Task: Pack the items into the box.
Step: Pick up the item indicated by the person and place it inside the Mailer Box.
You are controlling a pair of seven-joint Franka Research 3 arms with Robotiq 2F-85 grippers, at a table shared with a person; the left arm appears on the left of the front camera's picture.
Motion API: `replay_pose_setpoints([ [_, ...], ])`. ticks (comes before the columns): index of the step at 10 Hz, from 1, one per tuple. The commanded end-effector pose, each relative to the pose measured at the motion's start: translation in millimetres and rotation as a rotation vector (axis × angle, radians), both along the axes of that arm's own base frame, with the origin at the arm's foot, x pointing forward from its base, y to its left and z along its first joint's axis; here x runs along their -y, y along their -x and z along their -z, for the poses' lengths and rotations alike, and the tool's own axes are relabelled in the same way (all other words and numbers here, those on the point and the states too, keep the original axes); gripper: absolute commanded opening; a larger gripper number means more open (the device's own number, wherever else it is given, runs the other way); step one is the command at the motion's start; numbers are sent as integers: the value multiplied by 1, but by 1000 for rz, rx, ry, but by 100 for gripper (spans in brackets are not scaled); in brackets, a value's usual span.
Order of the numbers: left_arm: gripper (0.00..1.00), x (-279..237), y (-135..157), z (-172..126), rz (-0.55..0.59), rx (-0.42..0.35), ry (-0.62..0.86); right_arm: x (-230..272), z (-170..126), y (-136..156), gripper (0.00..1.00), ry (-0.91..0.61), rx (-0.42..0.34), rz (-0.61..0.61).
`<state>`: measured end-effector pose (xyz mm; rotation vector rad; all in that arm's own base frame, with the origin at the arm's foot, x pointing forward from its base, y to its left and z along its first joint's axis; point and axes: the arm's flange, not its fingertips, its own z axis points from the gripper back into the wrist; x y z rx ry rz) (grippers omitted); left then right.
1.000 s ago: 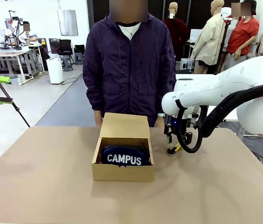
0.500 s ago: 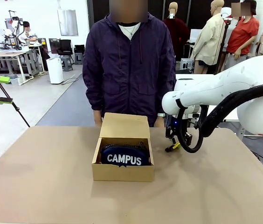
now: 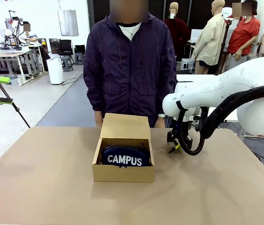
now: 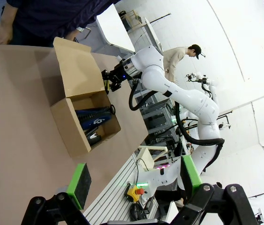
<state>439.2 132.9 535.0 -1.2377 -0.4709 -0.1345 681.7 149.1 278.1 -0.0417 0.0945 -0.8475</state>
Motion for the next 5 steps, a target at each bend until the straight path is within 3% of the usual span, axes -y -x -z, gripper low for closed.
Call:
replay_pose_setpoints([
  [1,100,1,1,-3,1,-12,-4,5,-3,-2,0,21,-10,-27],
  [5,100,1,1,-3,1,-12,-4,4,-10,-3,0,56,-22,-48],
])
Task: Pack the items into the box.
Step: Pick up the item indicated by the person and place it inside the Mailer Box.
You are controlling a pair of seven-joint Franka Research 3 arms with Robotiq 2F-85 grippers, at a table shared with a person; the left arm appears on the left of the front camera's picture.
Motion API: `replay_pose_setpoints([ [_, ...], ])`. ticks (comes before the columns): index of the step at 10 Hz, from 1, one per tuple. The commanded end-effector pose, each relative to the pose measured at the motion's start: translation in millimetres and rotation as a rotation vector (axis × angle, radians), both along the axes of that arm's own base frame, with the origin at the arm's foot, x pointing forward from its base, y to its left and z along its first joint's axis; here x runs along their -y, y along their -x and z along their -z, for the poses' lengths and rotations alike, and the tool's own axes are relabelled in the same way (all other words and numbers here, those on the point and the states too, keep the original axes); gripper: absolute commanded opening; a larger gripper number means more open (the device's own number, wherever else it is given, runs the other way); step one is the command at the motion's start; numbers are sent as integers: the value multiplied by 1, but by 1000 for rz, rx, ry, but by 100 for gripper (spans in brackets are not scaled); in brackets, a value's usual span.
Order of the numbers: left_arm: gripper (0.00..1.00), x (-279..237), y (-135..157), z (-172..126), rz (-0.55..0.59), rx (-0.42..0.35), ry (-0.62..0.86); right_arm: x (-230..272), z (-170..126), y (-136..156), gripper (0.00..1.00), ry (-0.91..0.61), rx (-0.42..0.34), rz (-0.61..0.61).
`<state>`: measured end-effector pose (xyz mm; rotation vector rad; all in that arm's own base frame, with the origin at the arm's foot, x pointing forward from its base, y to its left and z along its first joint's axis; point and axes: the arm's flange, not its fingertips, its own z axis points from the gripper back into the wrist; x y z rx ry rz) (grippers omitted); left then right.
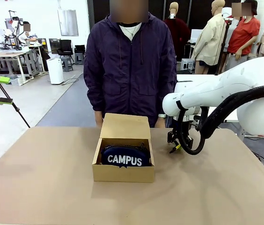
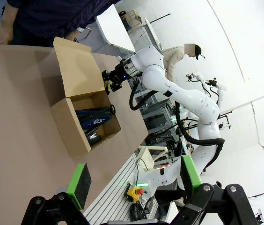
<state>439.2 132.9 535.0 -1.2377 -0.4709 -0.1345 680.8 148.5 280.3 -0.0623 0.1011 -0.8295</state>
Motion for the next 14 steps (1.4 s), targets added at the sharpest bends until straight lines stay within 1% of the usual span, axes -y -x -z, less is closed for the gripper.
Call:
replay_pose_setpoints([
  [1,100,1,1,-3,1,-12,-4,3,-16,-3,0,59,-1,-51],
  [3,100,1,1,-3,1,-12,-4,4,-42,1,0,95,1,-103],
  [5,100,1,1,-3,1,-12,-4,11,-82,12,0,102,36,-133],
  [7,100,1,1,-3,1,-12,-4,16,-127,33,0,85,65,-209],
  [8,100,1,1,-3,1,-12,-4,15,-151,50,0,90,62,-264],
  [9,100,1,1,-3,1,-12,-4,12,-166,64,0,99,51,-306],
  [10,100,1,1,-3,1,-12,-4,6,-175,77,0,120,31,-340],
  [12,100,1,1,-3,1,-12,-4,-4,-173,92,0,125,-3,-379],
  [14,100,1,1,-3,1,-12,-4,1,-163,91,0,65,19,-339],
])
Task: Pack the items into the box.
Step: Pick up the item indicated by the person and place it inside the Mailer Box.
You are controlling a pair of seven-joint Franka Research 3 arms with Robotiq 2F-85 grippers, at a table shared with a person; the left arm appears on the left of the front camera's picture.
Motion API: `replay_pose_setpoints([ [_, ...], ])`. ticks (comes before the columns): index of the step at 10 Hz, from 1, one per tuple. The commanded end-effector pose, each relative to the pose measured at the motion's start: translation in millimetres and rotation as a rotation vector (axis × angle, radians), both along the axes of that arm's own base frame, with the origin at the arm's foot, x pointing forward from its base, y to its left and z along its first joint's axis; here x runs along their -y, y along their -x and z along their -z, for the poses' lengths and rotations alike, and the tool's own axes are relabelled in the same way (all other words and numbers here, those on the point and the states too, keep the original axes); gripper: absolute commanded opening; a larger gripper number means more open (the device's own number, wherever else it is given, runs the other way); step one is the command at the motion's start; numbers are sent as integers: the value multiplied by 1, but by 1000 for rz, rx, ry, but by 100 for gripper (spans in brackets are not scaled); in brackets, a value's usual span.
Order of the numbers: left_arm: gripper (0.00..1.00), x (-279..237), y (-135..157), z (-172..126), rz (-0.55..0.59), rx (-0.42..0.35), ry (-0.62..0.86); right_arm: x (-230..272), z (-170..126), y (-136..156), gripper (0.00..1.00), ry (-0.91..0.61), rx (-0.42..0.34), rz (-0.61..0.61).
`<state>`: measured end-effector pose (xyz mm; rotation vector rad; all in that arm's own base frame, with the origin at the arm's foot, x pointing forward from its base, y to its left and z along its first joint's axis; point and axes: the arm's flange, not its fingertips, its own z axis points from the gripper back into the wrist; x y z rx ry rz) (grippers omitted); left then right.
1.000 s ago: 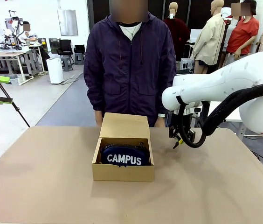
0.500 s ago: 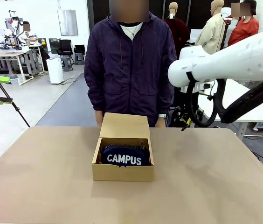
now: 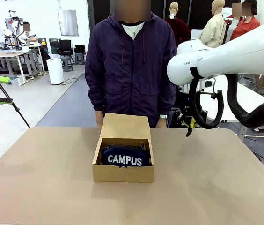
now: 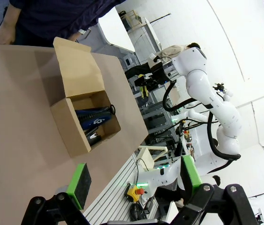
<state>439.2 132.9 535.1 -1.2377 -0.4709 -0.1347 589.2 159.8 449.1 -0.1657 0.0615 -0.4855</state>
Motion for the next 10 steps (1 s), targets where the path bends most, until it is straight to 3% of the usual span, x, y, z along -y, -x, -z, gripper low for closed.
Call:
replay_pose_setpoints([
  [1,100,1,1,-3,1,-12,-4,-1,-8,-1,0,4,4,-1],
  [6,100,1,1,-3,1,-12,-4,-1,-2,0,0,-1,3,-1],
  [10,100,1,1,-3,1,-12,-4,-67,-42,2,0,20,105,-131],
])
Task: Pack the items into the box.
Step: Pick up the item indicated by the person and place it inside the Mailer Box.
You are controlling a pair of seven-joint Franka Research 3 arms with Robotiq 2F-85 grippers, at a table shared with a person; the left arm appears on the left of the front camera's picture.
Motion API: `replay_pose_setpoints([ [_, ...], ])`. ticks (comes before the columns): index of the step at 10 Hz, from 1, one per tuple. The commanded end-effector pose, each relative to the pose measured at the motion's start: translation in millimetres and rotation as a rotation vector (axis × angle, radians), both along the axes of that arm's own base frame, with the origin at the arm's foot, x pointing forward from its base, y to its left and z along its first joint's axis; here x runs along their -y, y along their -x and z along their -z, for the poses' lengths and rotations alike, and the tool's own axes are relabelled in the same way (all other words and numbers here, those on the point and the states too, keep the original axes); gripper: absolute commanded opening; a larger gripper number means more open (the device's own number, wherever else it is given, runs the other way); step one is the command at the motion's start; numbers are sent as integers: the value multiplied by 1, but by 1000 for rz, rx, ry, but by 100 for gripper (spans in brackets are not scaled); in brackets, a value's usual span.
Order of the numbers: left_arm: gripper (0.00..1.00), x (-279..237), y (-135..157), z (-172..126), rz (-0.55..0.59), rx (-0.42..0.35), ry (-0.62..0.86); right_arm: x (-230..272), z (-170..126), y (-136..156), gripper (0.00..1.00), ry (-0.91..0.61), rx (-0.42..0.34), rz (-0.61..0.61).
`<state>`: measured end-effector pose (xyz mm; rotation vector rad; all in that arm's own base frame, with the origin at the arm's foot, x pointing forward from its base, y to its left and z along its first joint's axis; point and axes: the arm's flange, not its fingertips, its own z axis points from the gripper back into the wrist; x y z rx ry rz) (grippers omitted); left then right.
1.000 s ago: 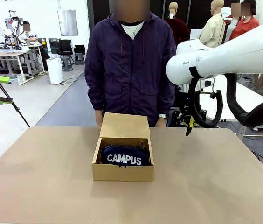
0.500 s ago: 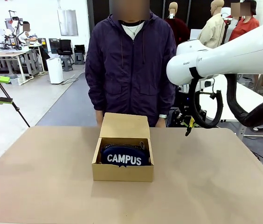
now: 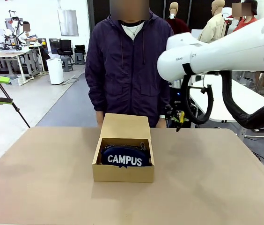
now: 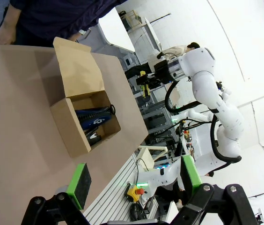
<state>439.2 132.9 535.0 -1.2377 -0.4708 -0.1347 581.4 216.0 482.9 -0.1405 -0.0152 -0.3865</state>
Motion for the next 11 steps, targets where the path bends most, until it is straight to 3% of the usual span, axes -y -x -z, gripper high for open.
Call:
replay_pose_setpoints([
  [1,100,1,1,-3,1,-12,-4,-32,-12,-9,0,27,50,-55],
  [4,100,1,1,-3,1,-12,-4,-117,-22,-18,0,45,155,-266],
  [6,100,1,1,-3,1,-12,-4,-162,-22,-28,0,60,166,-463],
  [11,100,1,1,-3,1,-12,-4,-228,7,-25,0,14,58,-763],
])
